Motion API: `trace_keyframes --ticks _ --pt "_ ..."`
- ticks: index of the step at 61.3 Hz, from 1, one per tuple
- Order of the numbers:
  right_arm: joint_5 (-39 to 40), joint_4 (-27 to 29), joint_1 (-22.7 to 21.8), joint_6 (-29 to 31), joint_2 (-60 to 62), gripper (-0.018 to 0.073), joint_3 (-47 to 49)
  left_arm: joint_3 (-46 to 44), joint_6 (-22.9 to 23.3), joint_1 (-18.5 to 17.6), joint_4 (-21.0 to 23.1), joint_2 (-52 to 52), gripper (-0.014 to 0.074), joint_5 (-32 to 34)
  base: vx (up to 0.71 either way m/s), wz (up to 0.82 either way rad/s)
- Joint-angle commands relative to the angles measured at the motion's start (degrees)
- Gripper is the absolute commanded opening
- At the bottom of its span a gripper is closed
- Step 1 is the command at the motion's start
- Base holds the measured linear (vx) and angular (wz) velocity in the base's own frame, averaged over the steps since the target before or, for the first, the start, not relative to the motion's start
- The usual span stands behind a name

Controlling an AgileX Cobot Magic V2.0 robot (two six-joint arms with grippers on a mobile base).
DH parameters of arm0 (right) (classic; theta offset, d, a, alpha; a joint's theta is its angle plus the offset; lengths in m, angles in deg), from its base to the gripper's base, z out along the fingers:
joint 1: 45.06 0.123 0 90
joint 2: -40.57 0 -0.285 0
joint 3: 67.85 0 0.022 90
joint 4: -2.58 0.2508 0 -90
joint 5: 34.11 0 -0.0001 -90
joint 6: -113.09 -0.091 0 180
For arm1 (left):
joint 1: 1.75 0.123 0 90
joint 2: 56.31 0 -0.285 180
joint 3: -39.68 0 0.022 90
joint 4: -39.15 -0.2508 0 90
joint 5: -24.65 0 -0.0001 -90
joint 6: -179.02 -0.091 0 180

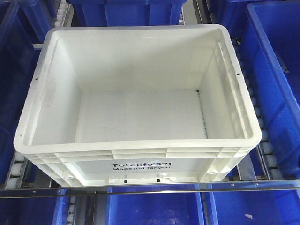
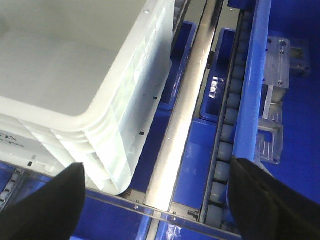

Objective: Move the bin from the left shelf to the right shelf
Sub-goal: 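Open both grippers and lift them off the tote rims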

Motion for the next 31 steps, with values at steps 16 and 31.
trace_keyframes --ticks 16,31 --pt "0.85 -3.41 0.13 -2.34 1.6 0.0218 1.14 2.74 0.05 -0.22 0.69 0.48 0.0314 4.4 0.0 0.0" --pt "0.79 -3.64 0.13 -2.28 1.6 -0.0013 1.14 2.74 0.05 -0.22 0.69 0.48 0.0102 4.4 0.0 0.0"
